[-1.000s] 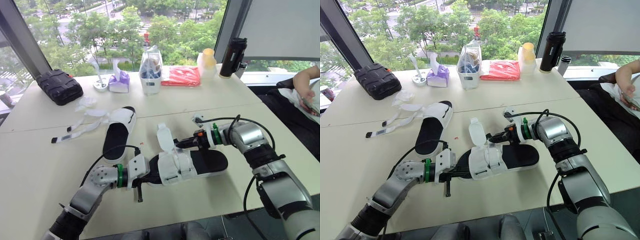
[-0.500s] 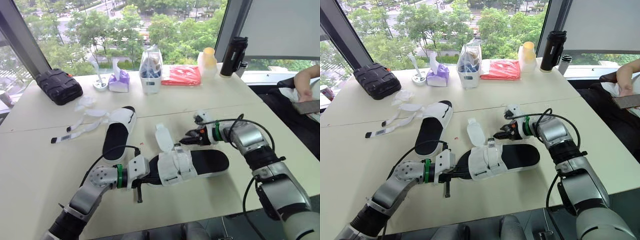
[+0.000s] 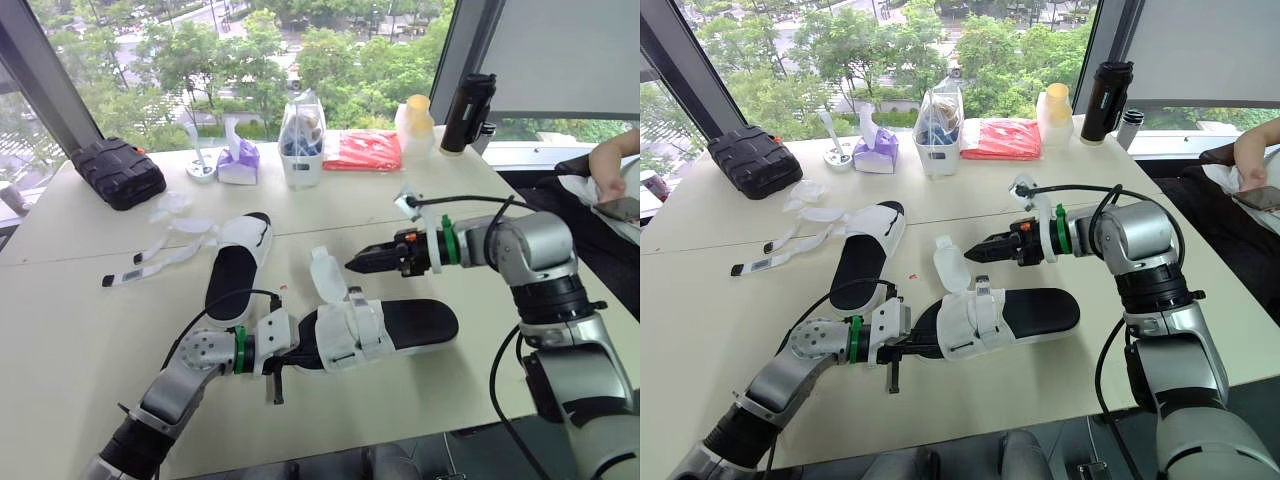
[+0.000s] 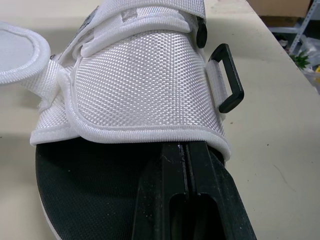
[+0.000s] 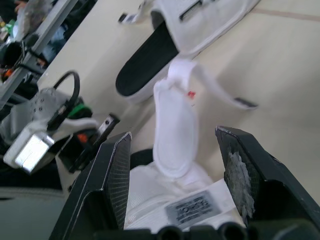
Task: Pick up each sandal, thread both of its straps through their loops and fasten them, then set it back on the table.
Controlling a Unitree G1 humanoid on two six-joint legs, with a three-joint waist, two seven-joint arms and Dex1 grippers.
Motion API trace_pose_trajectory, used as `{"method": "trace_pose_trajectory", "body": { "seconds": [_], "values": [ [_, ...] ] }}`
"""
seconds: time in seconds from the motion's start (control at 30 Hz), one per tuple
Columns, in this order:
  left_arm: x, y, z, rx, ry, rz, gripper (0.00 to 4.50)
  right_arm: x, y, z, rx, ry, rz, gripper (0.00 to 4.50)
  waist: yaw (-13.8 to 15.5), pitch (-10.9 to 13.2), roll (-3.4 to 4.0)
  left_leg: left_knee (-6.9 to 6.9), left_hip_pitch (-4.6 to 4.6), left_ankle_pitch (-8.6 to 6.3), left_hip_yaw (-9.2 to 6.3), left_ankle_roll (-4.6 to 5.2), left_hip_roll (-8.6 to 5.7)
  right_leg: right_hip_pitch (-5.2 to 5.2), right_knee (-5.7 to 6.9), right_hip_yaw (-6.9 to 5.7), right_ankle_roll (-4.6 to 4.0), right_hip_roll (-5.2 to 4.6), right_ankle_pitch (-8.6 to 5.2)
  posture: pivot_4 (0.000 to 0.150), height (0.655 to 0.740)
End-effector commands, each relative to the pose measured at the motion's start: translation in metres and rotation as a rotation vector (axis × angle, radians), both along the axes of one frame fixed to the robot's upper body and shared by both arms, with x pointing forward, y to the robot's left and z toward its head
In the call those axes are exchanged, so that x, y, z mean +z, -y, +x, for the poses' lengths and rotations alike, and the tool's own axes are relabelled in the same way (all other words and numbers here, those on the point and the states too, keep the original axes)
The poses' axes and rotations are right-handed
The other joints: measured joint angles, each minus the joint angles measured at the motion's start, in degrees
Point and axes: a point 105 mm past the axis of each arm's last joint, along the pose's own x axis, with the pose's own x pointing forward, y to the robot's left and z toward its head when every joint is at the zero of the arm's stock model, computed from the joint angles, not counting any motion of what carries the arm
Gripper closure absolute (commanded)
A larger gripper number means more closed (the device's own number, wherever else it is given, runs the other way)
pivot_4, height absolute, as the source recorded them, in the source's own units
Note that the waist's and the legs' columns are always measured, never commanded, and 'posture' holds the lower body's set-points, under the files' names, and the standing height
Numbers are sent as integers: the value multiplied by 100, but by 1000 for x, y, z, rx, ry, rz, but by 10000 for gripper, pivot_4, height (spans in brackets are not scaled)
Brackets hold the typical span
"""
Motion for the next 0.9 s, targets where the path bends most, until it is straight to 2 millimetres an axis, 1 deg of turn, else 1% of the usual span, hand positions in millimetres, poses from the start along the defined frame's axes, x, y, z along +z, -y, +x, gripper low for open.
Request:
{"method": "trace_pose_trajectory", "body": {
  "seconds": [0.03, 0.1, 0.17, 0.3, 0.4, 0.47, 0.6, 0.77, 0.9],
  "values": [
    [-32, -5, -9, 3, -99, 95, 45000, -3, -6, -1, 29, 24, -5, 16437, 1, 0, 0, 0, 0, 0, 0, 0, 0, 0, 0, 0, 0, 0, 0, 1500, 7400],
    [-32, -5, -10, 6, -100, 94, 45000, -13, -8, 1, 39, 11, -19, 16437, -1, 0, 0, 0, 0, 0, 0, 0, 0, 0, 0, 0, 0, 0, 0, 1500, 7400],
    [-32, -5, -11, 8, -100, 94, 45000, -19, -10, 2, 48, 1, -25, 16437, -1, 0, 0, 0, 0, 0, 1, 0, 0, 0, 1, 0, 0, 0, 0, 1500, 7400],
    [-32, -5, -11, 12, -101, 94, 45000, -25, -20, 4, 88, -19, -14, 16437, -3, 0, 0, 0, 1, 0, 1, 0, 0, 0, 1, 0, 0, 0, 0, 1500, 7400],
    [-32, -5, -11, 15, -101, 93, 45000, -26, -28, 5, 118, -22, -9, 16437, -4, 0, 0, 0, 1, 0, 1, 0, 0, -1, 2, 0, 0, 0, 0, 1500, 7400],
    [-32, -5, -10, 19, -101, 94, 45000, -27, -37, 4, 152, -33, 3, 16437, -6, 0, 0, 0, 1, 0, -1, -1, 0, -1, 3, -1, 0, 0, 0, 1500, 7400],
    [-32, -6, -9, 25, -96, 94, 45000, -22, -56, -1, 235, -64, 49, 16437, -5, 0, 0, 0, 2, 0, -2, -1, 0, -1, 6, -1, 0, 0, 0, 1500, 7400],
    [-31, -6, -8, 30, -89, 92, 45000, -18, -71, 3, 264, -89, 85, 16437, -5, 0, 1, 0, 2, 1, -2, -1, -1, -3, 9, 0, 0, 0, 0, 1500, 7400],
    [-30, -6, -7, 35, -85, 90, 45000, -17, -79, 8, 269, -98, 103, 16437, -6, -1, 1, 0, 2, 1, -3, -2, -2, -4, 10, 0, 0, 0, 1, 1500, 7400]
  ]
}}
